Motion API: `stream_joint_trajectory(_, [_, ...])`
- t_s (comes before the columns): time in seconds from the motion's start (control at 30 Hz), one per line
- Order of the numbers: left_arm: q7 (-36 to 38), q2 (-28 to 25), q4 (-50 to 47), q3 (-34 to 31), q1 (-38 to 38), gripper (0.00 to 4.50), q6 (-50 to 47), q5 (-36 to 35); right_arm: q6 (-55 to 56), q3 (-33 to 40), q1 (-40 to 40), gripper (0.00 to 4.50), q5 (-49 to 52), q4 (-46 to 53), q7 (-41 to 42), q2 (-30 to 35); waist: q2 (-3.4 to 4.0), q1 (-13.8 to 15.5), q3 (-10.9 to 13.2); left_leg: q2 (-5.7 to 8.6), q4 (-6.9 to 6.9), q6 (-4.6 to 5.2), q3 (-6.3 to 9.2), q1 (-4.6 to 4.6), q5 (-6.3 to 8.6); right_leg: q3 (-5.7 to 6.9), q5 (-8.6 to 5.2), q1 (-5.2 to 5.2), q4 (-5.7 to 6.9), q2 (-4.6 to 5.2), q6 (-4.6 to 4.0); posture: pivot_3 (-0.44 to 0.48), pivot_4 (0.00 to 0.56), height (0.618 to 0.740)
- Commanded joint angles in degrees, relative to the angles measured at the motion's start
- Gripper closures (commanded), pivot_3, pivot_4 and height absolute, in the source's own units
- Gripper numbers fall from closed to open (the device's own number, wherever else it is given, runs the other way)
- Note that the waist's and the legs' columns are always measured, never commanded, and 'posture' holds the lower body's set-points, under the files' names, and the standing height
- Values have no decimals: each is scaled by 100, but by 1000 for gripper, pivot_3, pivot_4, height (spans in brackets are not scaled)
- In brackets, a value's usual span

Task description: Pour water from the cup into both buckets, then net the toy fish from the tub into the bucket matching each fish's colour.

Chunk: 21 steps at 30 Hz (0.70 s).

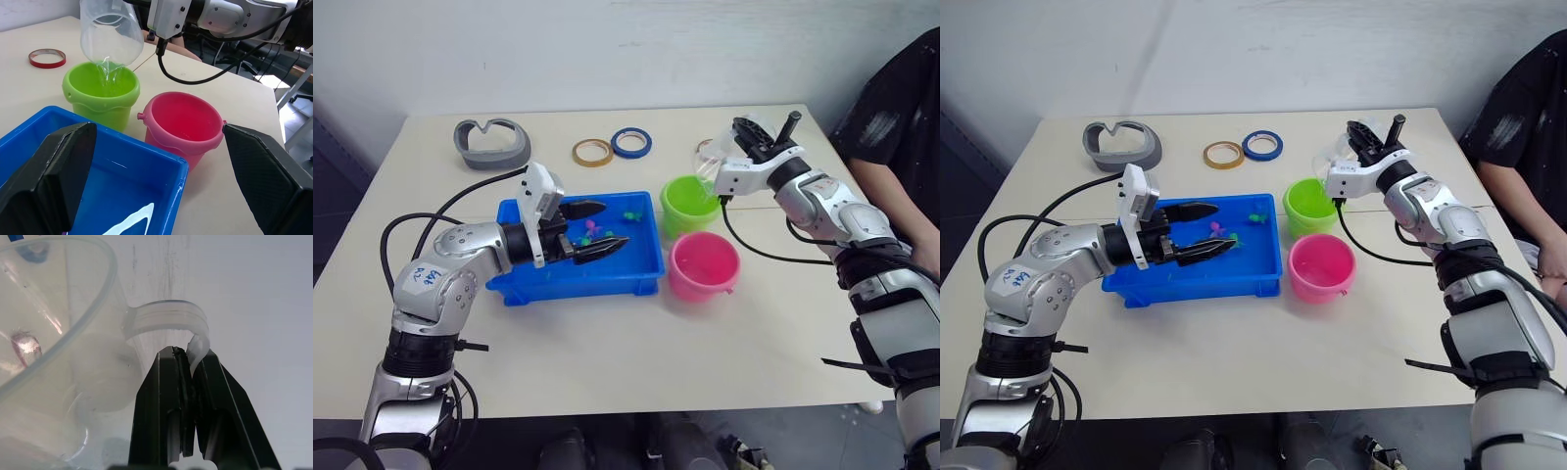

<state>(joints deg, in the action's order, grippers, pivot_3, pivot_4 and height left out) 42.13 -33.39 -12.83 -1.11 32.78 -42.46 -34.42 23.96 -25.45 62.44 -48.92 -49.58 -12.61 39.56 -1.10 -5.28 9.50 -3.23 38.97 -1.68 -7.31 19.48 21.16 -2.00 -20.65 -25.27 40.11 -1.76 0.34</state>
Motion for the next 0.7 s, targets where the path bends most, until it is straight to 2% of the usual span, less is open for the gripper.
stream_joint_trajectory(0.03, [16,13,-197,-111,-3,0,26,-66,86,67,174,4396,-47,216,-215,109,0,-3,0,0,0,0,0,0,0,0,0,0,0,0,0,0,150,740])
stream_joint_trajectory(0.33, [60,14,-179,-80,7,0,36,-66,192,173,124,4396,94,278,-132,132,0,-17,0,0,1,0,0,0,0,0,0,0,2,0,0,0,150,740])
stream_joint_trajectory(0.5, [141,110,-207,-75,59,0,5,-194,-123,1107,-277,4396,1635,78,851,-143,0,-12,0,0,3,0,0,0,0,2,0,1,4,0,0,0,150,740])
stream_joint_trajectory(0.7, [386,254,-444,-182,49,0,-130,-716,-1083,2295,-913,4396,3231,568,1793,-446,0,32,0,0,7,1,0,3,0,2,0,1,4,0,0,0,150,740])
